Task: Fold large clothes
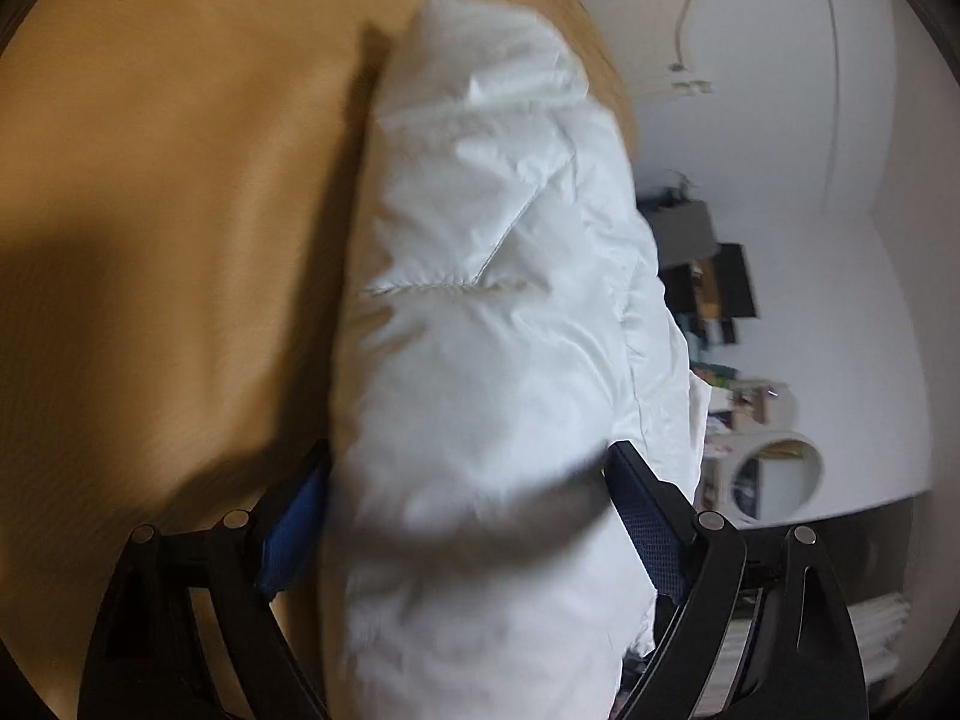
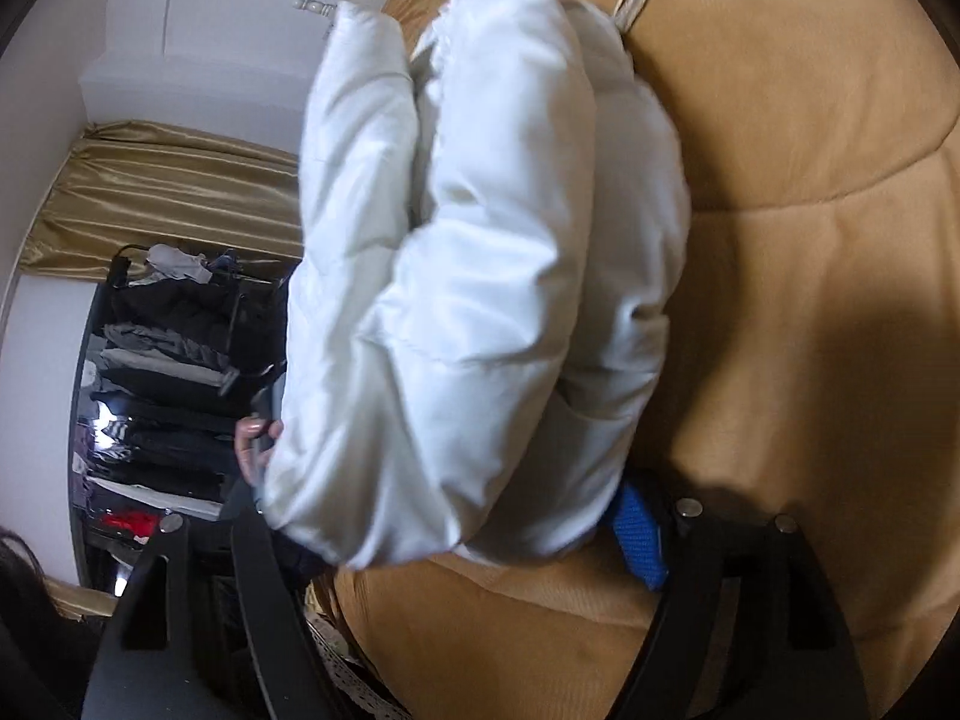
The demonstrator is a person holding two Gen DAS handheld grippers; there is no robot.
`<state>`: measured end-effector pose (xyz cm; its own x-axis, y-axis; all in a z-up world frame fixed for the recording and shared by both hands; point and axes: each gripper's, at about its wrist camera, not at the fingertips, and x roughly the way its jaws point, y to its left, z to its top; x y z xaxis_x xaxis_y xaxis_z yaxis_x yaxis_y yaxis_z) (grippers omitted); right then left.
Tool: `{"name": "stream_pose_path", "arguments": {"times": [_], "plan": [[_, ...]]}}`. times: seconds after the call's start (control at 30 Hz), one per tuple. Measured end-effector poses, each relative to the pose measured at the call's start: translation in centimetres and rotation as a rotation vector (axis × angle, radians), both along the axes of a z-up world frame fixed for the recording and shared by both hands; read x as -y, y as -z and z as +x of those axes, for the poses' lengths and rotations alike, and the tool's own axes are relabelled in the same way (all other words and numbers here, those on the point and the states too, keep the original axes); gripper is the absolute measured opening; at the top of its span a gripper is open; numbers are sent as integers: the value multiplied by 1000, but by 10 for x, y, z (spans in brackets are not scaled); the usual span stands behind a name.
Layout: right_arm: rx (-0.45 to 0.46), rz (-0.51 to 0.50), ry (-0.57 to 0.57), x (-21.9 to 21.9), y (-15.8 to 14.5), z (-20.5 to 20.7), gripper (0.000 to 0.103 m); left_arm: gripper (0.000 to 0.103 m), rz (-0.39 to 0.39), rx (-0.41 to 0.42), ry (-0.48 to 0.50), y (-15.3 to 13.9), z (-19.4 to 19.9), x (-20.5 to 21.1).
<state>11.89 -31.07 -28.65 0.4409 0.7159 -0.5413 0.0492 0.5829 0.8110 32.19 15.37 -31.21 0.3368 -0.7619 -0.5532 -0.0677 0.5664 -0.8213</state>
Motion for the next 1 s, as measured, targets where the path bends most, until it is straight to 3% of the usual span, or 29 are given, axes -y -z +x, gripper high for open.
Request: {"name": "stream_pose_path", "arguments": {"times": [0.1,0.17,0.27,0.33,0.43,0.53,0.63,0.7,0.73,0.8,0.87,0.93,1.0], "plan": [[8,-82,27,9,-19,-16,77,92,211,141,-73,-61,-39,-7],[39,-208,40,14,-43,-27,77,102,340,247,-110,-104,-56,3],[152,-476,75,3,-92,-33,77,103,384,321,-124,-129,-95,45],[234,-593,75,-8,-121,-25,79,103,453,282,-87,-127,-92,74],[304,-655,74,-14,-147,6,85,103,569,255,-11,-112,-98,114],[318,-579,45,-20,-154,48,85,103,610,205,47,-70,-110,123],[286,-496,-16,-42,-144,101,84,103,667,282,36,-67,-124,127],[229,-445,-61,-66,-131,132,72,103,687,294,42,-58,-124,137],[188,-457,-86,-82,-124,147,54,103,695,298,44,-56,-128,137],[99,-543,-101,-93,-102,168,37,103,702,310,51,-55,-130,140],[1,-582,-99,-89,-74,183,10,103,719,329,76,-54,-134,143],[-46,-580,-90,-79,-55,186,0,103,746,323,95,-61,-139,145],[-55,-549,-76,-65,-51,181,0,103,789,340,87,-78,-153,138]]}}
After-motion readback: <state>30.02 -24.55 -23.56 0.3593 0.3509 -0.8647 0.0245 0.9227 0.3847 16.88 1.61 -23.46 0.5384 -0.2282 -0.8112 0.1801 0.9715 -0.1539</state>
